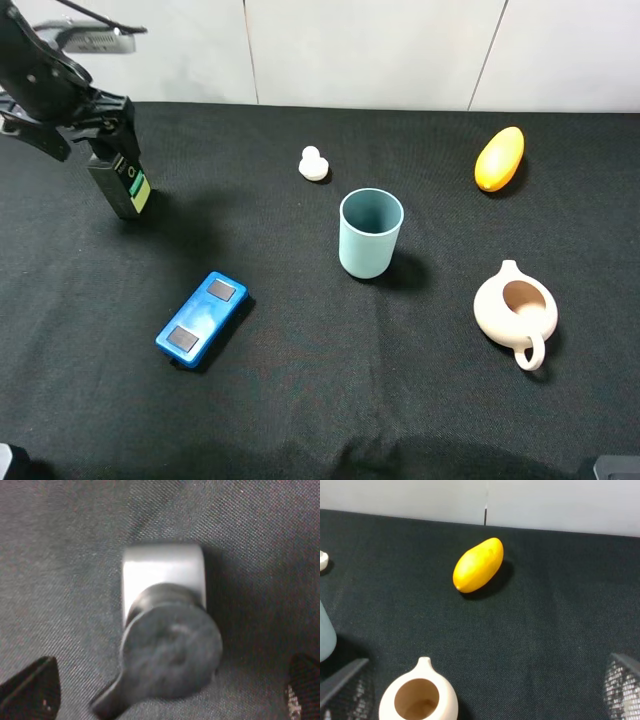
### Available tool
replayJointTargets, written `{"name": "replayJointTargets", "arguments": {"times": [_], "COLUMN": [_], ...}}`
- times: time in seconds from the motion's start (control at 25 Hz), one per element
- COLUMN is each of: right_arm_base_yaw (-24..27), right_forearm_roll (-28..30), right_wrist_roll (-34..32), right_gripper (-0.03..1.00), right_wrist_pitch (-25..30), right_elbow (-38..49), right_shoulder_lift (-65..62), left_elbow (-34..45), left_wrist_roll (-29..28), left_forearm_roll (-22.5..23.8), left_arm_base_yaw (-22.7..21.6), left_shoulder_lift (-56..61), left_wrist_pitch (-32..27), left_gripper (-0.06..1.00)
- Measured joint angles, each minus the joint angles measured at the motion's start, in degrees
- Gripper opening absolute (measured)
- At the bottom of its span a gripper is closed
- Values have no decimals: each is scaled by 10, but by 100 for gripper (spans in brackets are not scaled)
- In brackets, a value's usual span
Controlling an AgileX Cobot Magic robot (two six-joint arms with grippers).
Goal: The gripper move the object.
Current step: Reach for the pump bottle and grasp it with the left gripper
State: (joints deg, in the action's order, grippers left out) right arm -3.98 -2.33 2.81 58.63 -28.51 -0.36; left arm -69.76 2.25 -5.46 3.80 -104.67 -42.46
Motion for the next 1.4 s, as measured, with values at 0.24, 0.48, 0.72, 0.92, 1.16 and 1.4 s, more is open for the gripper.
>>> {"name": "replayJointTargets", "arguments": {"times": [0.24, 0.48, 0.72, 0.92, 1.16, 1.4], "right_arm_base_yaw": [0, 0, 0, 0, 0, 0], "right_forearm_roll": [0, 0, 0, 0, 0, 0], "right_wrist_roll": [0, 0, 0, 0, 0, 0], "right_gripper": [69, 69, 69, 69, 69, 69], "right_wrist_pitch": [0, 0, 0, 0, 0, 0], "right_elbow": [0, 0, 0, 0, 0, 0], "right_shoulder_lift": [0, 0, 0, 0, 0, 0], "left_elbow": [0, 0, 0, 0, 0, 0], "left_wrist_roll": [9, 16, 20, 41, 43, 43], "left_forearm_roll": [-2, -2, -2, -2, -2, -2], "left_arm_base_yaw": [0, 0, 0, 0, 0, 0], "left_shoulder_lift": [-39, -55, -57, -57, -57, -57], "left_wrist_pitch": [23, 52, 63, 69, 69, 62], "left_gripper": [95, 95, 91, 76, 49, 49]}}
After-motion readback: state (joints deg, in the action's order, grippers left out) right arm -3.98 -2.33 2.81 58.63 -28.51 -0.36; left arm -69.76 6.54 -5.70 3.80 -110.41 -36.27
